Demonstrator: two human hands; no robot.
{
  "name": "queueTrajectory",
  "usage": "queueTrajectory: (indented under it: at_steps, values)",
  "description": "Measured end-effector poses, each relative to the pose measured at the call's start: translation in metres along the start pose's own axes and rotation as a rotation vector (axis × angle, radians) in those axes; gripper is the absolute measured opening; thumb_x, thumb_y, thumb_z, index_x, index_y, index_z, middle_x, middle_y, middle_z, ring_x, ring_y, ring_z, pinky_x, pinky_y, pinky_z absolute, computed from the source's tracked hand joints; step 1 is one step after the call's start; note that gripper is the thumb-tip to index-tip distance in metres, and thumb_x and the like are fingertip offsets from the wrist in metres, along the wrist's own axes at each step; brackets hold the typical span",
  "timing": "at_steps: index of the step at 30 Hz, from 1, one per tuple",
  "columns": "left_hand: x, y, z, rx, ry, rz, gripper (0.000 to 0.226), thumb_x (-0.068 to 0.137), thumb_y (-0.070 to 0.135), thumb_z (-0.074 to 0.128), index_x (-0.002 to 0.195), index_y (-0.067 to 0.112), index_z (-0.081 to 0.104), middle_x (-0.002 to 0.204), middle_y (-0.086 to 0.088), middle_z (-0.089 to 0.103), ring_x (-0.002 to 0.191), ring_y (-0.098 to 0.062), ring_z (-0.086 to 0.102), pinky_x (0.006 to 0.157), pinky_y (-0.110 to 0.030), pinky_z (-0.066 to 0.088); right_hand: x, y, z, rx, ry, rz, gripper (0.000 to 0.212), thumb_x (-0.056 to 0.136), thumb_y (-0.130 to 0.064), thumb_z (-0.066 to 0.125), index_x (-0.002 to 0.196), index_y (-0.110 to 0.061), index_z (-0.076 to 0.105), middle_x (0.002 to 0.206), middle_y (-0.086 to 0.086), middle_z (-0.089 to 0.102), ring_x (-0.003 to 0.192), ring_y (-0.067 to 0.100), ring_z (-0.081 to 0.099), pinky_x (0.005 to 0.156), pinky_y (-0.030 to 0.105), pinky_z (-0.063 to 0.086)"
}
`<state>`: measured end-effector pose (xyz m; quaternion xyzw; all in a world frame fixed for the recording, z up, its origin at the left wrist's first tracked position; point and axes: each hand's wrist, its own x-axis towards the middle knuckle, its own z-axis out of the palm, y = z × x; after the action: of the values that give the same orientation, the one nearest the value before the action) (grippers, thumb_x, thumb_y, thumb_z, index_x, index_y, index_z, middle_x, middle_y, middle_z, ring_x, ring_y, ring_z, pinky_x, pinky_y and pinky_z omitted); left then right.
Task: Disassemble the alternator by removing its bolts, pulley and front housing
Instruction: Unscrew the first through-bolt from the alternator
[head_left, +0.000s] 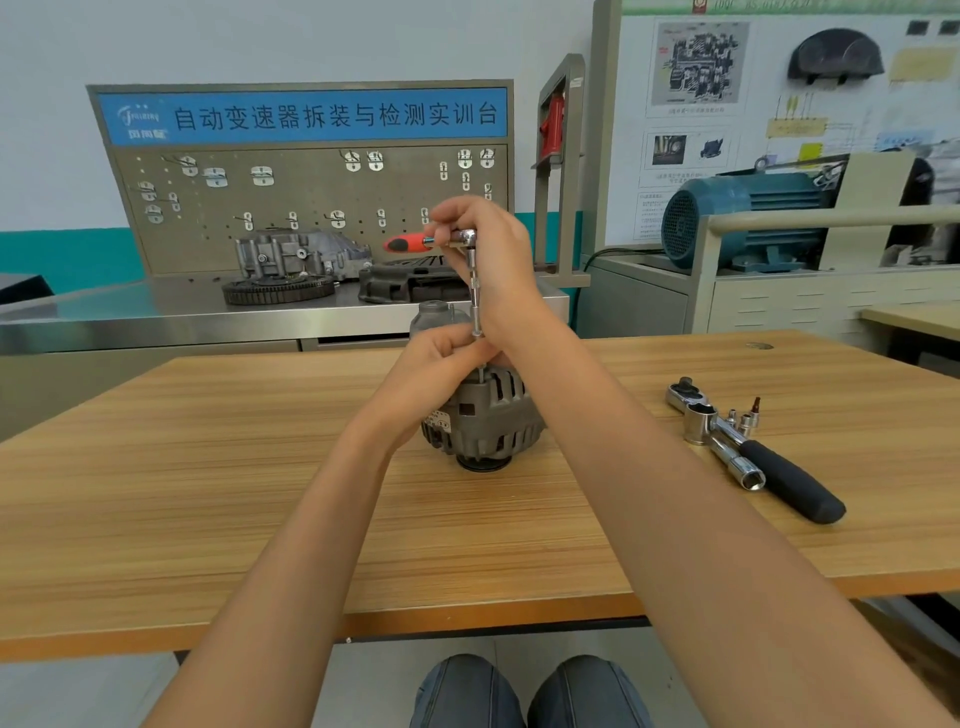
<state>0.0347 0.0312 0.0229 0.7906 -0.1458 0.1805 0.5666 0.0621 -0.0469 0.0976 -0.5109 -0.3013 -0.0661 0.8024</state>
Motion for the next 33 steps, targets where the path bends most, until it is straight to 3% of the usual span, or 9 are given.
queueTrajectory:
  at_steps: [3,5,9,12,19,24,27,30,33]
  values:
    - [-0.001,0.0,0.0,0.014,0.005,0.014,0.027,0.094,0.02,0.055,0.075,0.029,0.073,0.074,0.008,0.072,0.07,-0.008,0.067,0.061,-0.021,0.052,-0.002,0.006,0.002,-0.209,0.086,-0.144,0.031,0.091,-0.001,0.039,0.069,-0.014,0.056,0.063,-0.004,0.053,0.064,0.006,0.052,0.066,0.015,0.044]
    - [0.0,-0.002,-0.002,0.038,0.035,0.013,0.042,0.093,0.01,0.053,0.059,0.029,0.068,0.061,0.008,0.064,0.061,-0.013,0.059,0.056,-0.023,0.044,-0.007,0.014,0.005,-0.442,0.136,-0.303,0.026,0.094,-0.006,0.039,0.078,-0.012,0.058,0.072,-0.004,0.053,0.065,0.005,0.047,0.059,0.018,0.039]
    - [0.002,-0.004,0.0,0.06,0.083,-0.022,0.037,0.09,-0.004,0.045,0.059,0.015,0.052,0.041,0.014,0.052,0.042,0.005,0.047,0.043,-0.01,0.036,-0.01,0.024,0.005,-0.923,0.353,-0.561,0.023,0.096,-0.014,0.04,0.094,-0.004,0.061,0.083,0.002,0.054,0.08,0.018,0.051,0.074,0.033,0.045]
    - [0.003,-0.003,0.001,0.054,0.093,-0.034,0.034,0.089,-0.006,0.046,0.061,0.013,0.05,0.04,0.015,0.052,0.04,0.006,0.046,0.041,-0.008,0.034,-0.009,0.025,0.004,-1.142,0.409,-0.577,0.025,0.097,-0.018,0.039,0.095,-0.004,0.06,0.088,0.007,0.058,0.086,0.022,0.052,0.09,0.039,0.041]
    - [0.002,-0.004,0.001,0.044,0.058,-0.012,0.043,0.092,0.005,0.052,0.055,0.023,0.064,0.051,0.012,0.059,0.05,0.0,0.053,0.047,-0.014,0.039,-0.008,0.019,0.005,-0.635,0.226,-0.432,0.029,0.093,-0.01,0.044,0.065,-0.015,0.041,0.066,-0.006,0.039,0.065,0.01,0.038,0.057,0.025,0.031]
    - [0.0,0.0,0.001,-0.019,-0.01,0.007,0.027,0.094,0.019,0.054,0.075,0.028,0.072,0.072,0.01,0.072,0.066,-0.002,0.067,0.054,-0.014,0.049,-0.005,0.004,0.004,-0.179,0.08,-0.141,0.033,0.087,-0.002,0.04,0.056,-0.01,0.045,0.064,0.007,0.05,0.06,0.004,0.047,0.065,0.018,0.042]
    - [0.0,0.0,-0.001,-0.007,-0.014,0.001,0.018,0.094,0.024,0.054,0.086,0.022,0.07,0.078,0.009,0.073,0.072,-0.003,0.068,0.058,-0.014,0.049,-0.002,0.0,0.002,0.052,-0.011,0.013,0.036,0.087,-0.003,0.038,0.052,-0.01,0.045,0.057,0.002,0.054,0.071,0.012,0.06,0.086,0.033,0.048]
    - [-0.001,0.001,0.0,-0.025,-0.03,0.0,0.022,0.096,0.023,0.053,0.083,0.023,0.071,0.076,0.009,0.073,0.07,-0.002,0.068,0.057,-0.013,0.048,0.0,-0.003,-0.001,0.125,-0.018,0.055,0.035,0.086,-0.003,0.038,0.053,-0.01,0.045,0.056,0.002,0.054,0.072,0.014,0.061,0.083,0.033,0.05]
    - [-0.002,0.003,-0.001,-0.007,-0.024,0.003,0.027,0.095,0.019,0.053,0.077,0.026,0.072,0.072,0.01,0.072,0.067,-0.003,0.067,0.055,-0.014,0.048,-0.004,0.001,0.003,-0.02,0.065,-0.057,0.034,0.087,-0.002,0.039,0.055,-0.009,0.044,0.061,0.005,0.051,0.072,0.016,0.056,0.081,0.033,0.047]
